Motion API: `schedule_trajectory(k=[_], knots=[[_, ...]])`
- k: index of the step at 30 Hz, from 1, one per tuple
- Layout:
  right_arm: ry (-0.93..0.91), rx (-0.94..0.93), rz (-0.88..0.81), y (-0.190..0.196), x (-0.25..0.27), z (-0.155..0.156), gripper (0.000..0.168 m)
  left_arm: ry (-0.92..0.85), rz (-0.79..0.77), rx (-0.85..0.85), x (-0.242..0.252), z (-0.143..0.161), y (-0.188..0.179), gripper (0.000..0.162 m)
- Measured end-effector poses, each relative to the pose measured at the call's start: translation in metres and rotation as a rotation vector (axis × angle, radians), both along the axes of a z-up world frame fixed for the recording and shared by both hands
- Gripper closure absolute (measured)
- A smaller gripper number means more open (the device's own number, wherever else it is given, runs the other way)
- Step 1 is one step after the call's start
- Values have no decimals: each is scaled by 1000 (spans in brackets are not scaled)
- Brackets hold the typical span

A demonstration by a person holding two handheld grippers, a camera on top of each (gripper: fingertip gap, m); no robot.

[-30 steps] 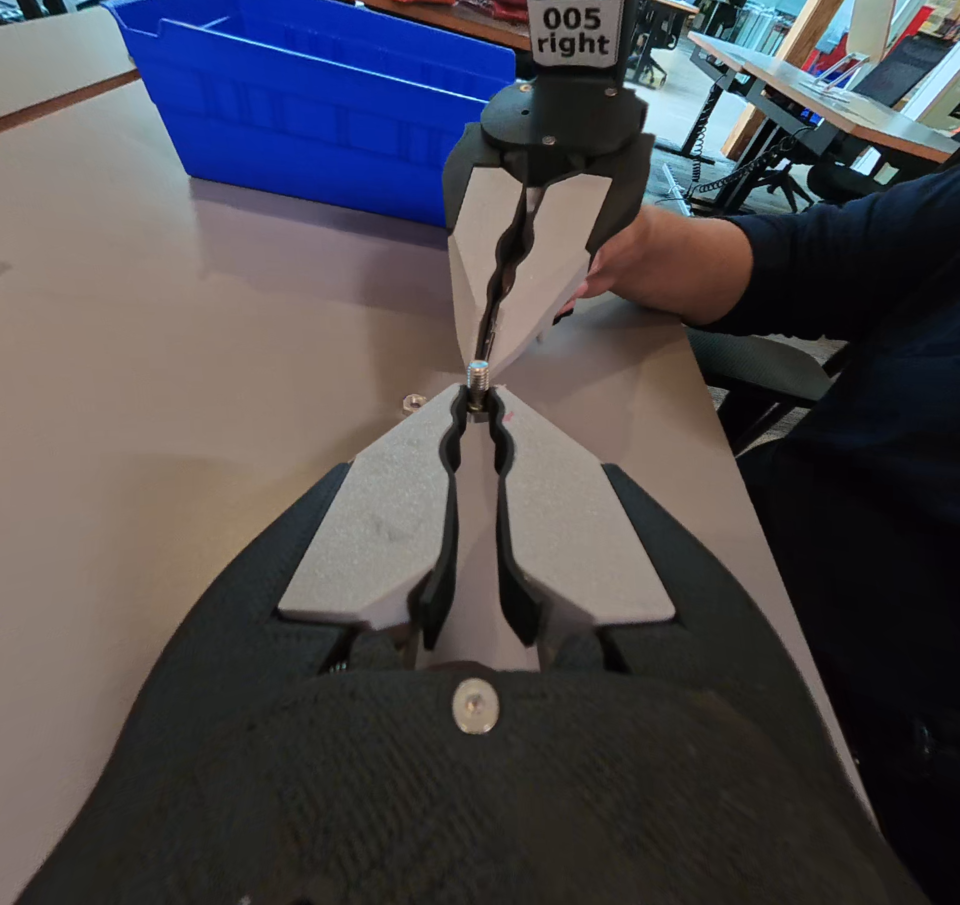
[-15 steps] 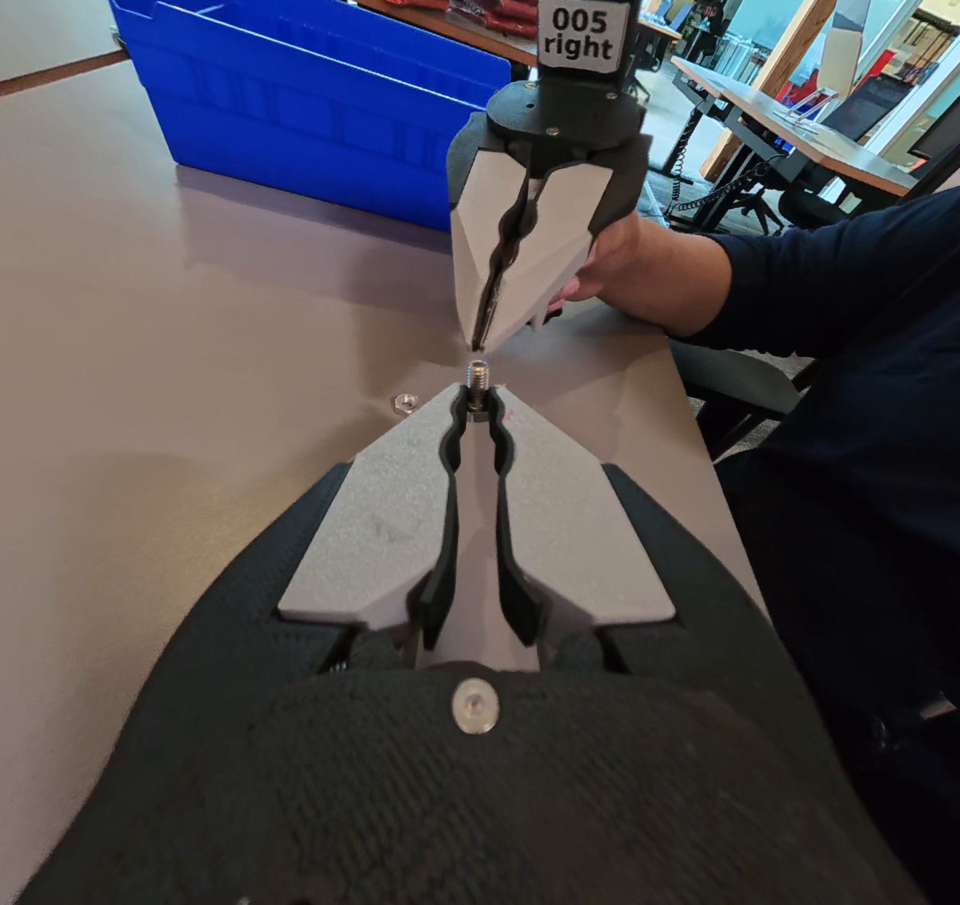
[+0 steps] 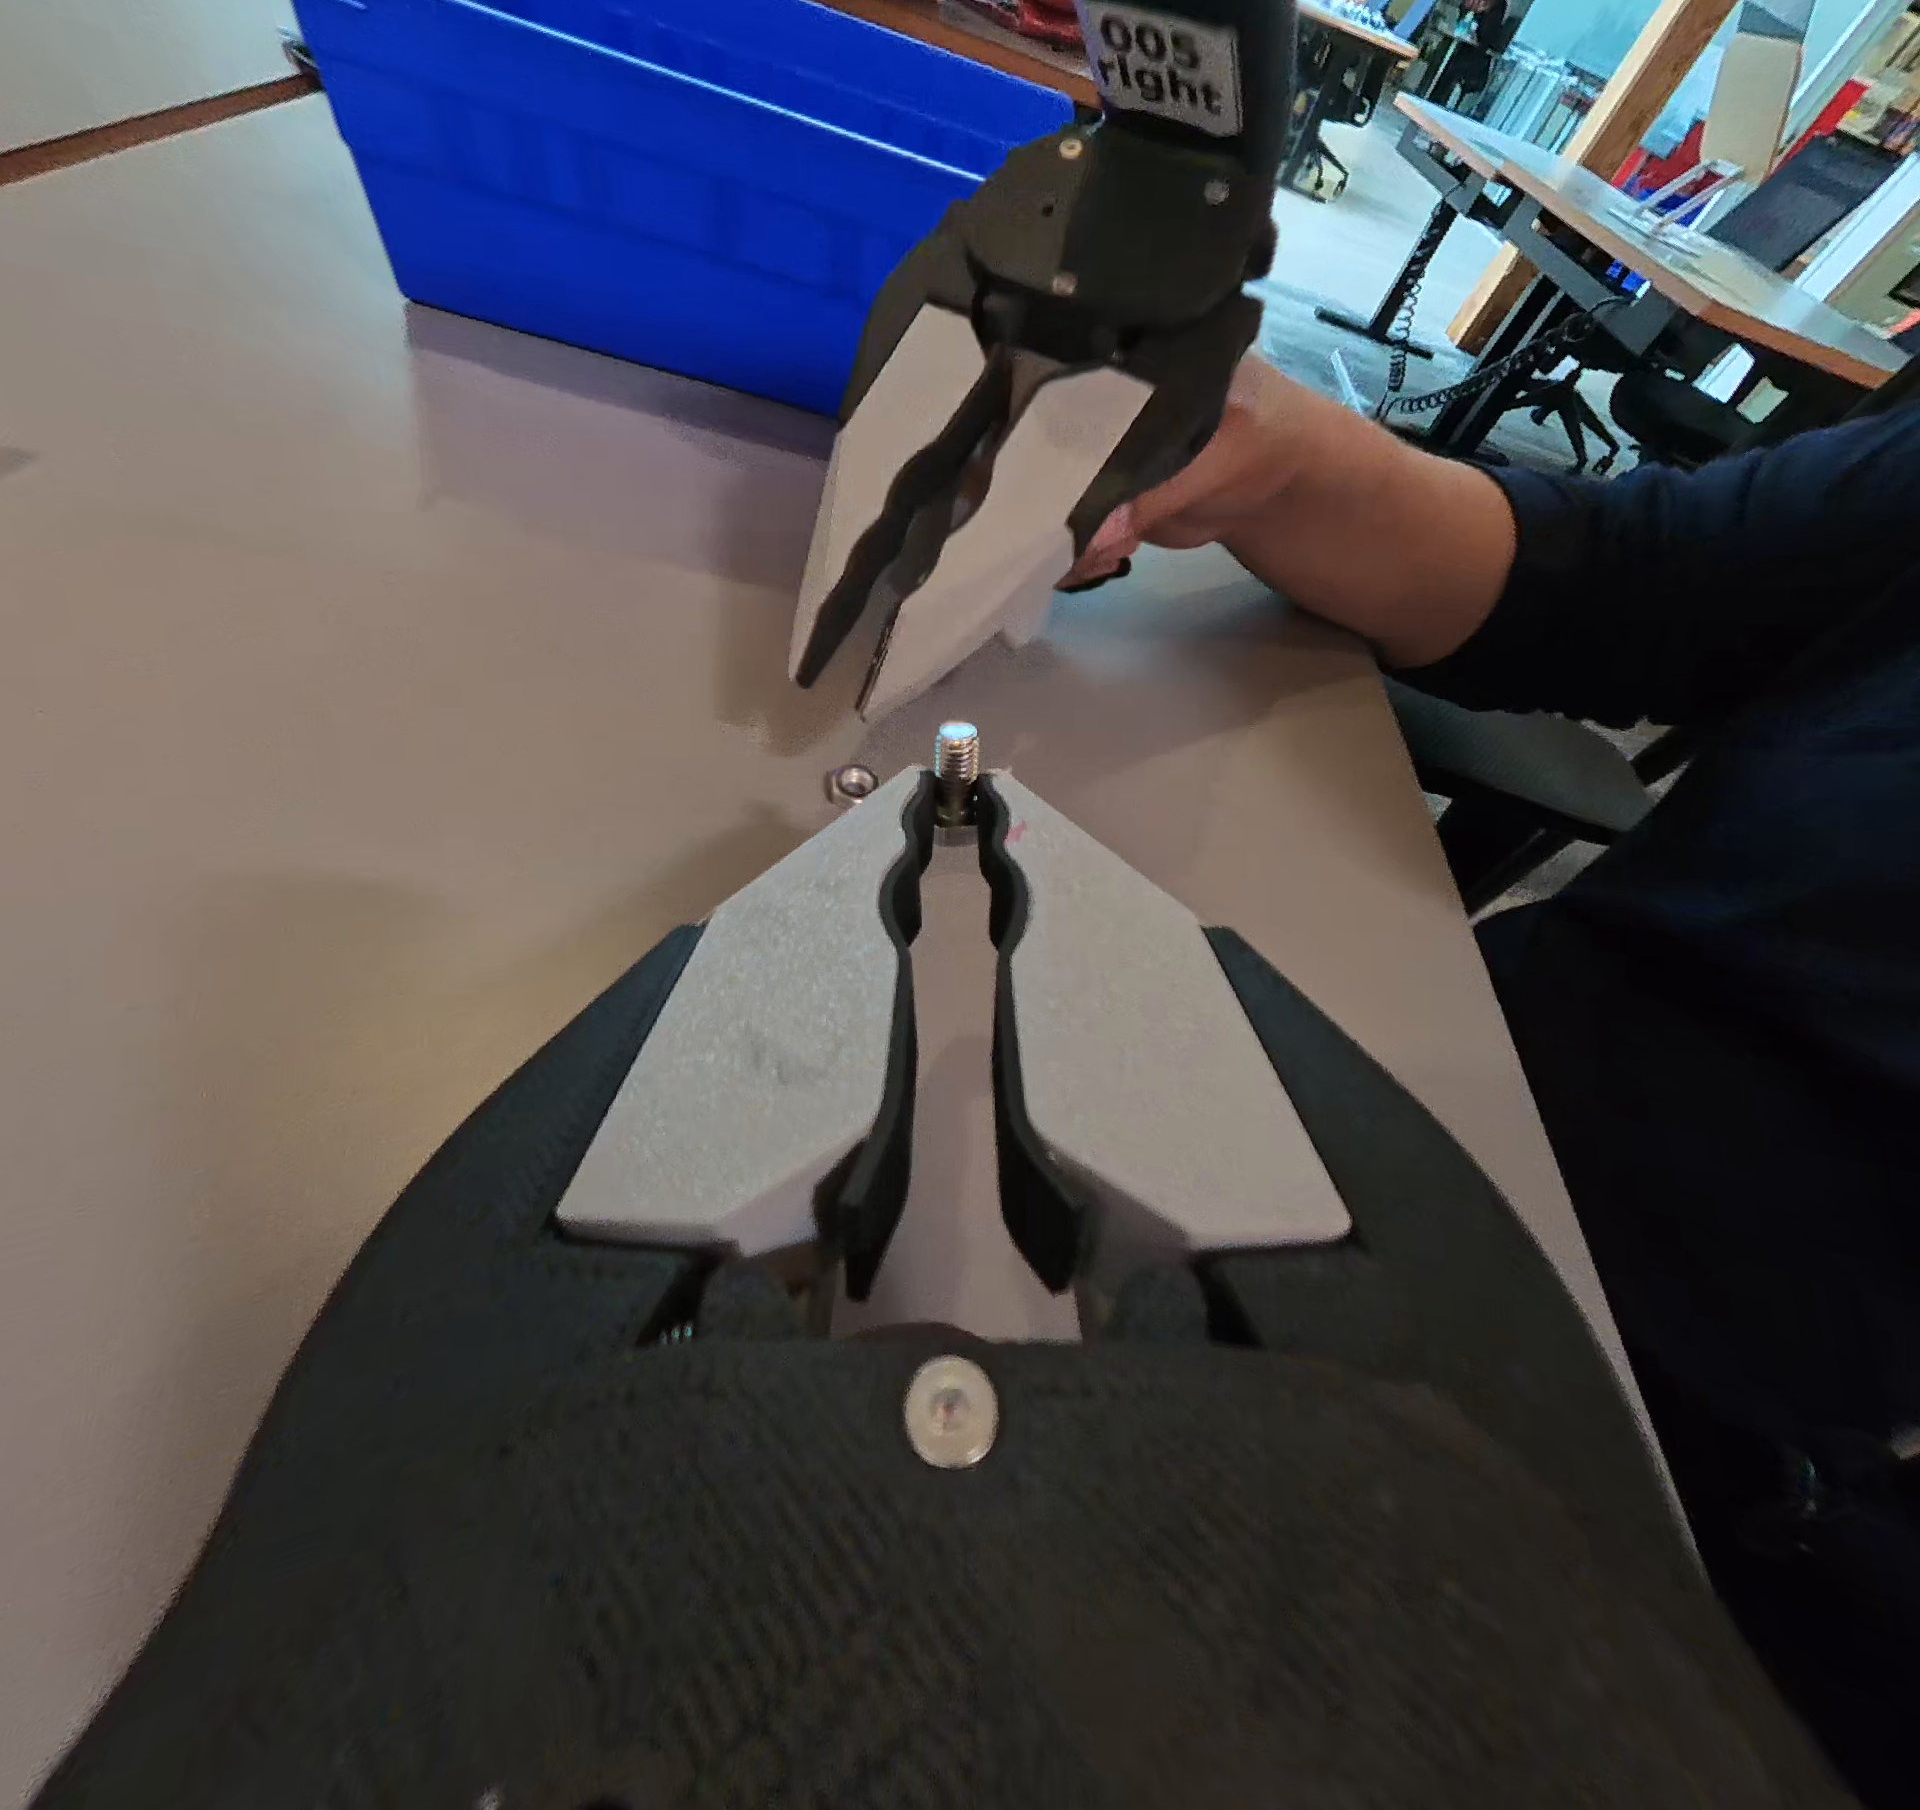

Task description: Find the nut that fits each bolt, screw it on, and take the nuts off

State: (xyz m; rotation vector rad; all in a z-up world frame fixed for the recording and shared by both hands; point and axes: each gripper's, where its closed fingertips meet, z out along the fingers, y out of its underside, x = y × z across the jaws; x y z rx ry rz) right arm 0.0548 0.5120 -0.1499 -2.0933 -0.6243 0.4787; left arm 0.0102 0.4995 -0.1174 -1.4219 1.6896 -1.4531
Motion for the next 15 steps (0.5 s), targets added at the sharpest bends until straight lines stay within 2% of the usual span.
schedule_trajectory(k=[2,7,10,15], knots=[[-95,-15,3,-2,8,-11,156,2,11,-16,0,-1,4,157],[-150,-62,53,-11,2,-21,152,7,39,8,-1,-3,11,157],[-223,-88,9,-9,11,-31,148,15,54,11,0,-5,14,157],[-218,-114,-7,-14,5,-32,142,26,58,16,0,-7,15,157]])
